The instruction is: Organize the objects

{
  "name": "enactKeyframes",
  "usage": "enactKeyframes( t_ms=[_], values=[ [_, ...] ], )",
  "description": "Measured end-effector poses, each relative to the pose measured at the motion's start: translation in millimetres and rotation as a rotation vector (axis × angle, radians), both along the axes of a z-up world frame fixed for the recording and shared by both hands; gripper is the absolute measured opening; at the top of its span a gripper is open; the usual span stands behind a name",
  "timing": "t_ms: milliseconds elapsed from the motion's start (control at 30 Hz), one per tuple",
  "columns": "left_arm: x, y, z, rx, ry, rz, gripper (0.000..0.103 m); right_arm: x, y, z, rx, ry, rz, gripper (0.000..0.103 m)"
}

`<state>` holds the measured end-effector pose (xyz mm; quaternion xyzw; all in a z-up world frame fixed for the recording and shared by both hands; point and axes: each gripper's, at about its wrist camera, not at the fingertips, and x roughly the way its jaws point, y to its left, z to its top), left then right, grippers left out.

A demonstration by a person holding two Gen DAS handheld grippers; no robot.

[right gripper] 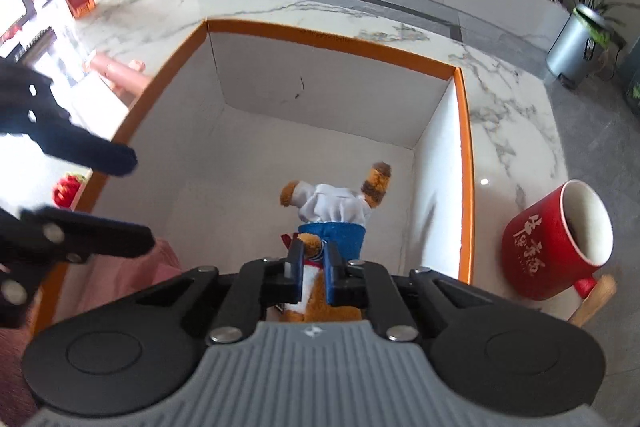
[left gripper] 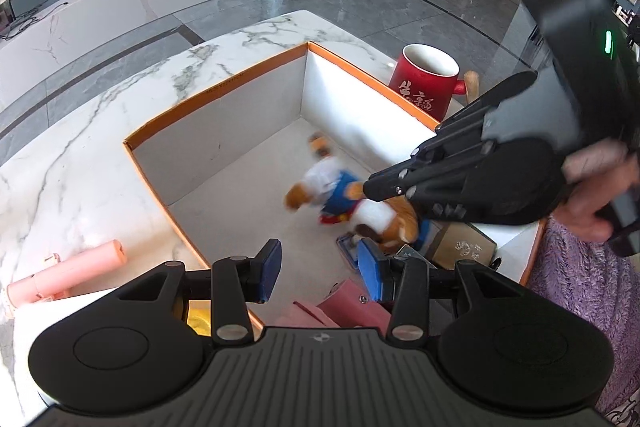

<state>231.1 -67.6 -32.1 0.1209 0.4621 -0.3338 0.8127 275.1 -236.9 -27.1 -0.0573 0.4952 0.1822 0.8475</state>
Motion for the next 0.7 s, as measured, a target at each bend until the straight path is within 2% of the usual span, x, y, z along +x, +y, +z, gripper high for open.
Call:
enactKeyframes(
  t_ms=[33,67,200,233,333,400,567,700],
  values=[
    [1,-2,-2,-0.003,0.005,-0.006,0.050,5,-7,2,0.058,0.044,-0.024,0.000],
    [2,-5,-4,-0.005,0.009,-0.011,0.050,10,-12,1,0.069,0.074,-0.040,0.000],
    [9,-12,-13,-0.013,0.023,-0.021,0.049,5,-3,-10,-0.121,0.038,-0.004,0.000],
    [11,-14,-15,-0.014,0.026,-0.022,0.047,3,-2,-12,-0.136,0.034,0.009,0.000],
    [18,-22,-21,-0.001,0.040,-0.043,0.041,-2,-4,-9,-0.106,0.027,0.057,0.000],
    [21,-28,-27,0.021,0.047,-0.062,0.035,-5,-2,-6,-0.105,0.031,0.106,0.005],
    [26,-44,-40,0.096,0.053,-0.097,0.034,-14,3,-5,-0.162,0.039,0.199,0.005],
    [33,-51,-50,0.119,0.064,-0.099,0.034,-14,-1,-11,-0.178,0.047,0.212,0.007]
  ],
)
